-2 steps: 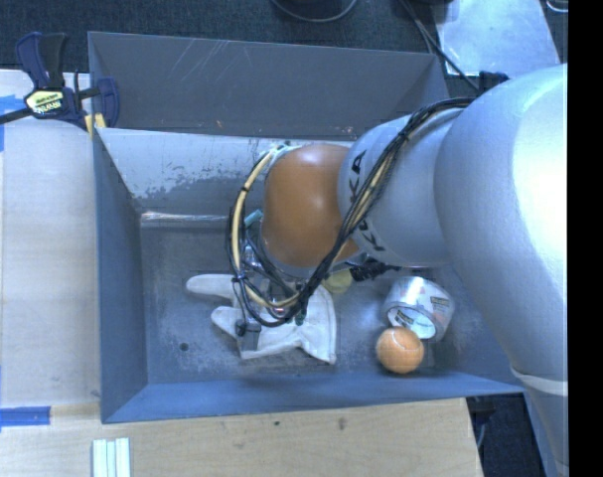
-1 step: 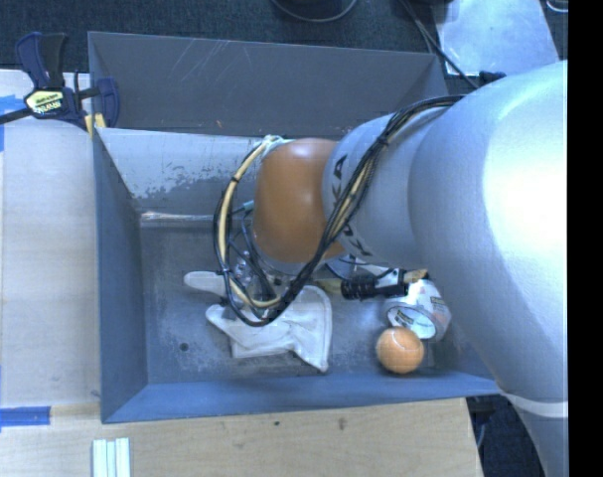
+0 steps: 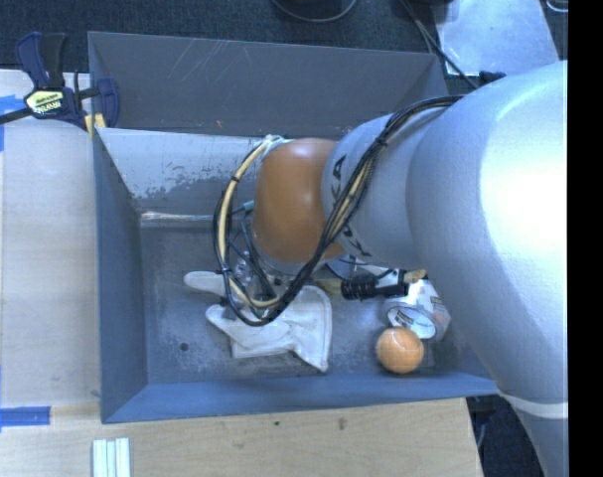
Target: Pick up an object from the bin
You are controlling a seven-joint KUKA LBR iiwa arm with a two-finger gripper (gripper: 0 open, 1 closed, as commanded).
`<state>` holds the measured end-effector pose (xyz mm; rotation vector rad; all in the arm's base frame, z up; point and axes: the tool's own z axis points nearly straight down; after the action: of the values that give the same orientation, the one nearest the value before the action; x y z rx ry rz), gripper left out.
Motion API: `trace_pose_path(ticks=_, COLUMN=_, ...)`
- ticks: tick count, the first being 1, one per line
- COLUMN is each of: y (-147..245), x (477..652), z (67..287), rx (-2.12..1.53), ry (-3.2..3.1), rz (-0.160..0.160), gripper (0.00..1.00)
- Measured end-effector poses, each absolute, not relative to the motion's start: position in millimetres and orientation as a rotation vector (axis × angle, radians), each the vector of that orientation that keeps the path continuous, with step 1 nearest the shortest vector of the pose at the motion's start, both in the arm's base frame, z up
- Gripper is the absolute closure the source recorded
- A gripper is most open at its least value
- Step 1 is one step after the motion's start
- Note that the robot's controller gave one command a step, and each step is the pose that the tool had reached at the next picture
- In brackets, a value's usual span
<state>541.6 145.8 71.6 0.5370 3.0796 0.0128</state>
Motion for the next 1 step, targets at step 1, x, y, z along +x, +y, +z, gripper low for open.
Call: trace_pose_path(ticks=1, y=145.8, x=541.5, z=71.5, rx=0.538, ry=3.079, rz=0.013, gripper=1.0)
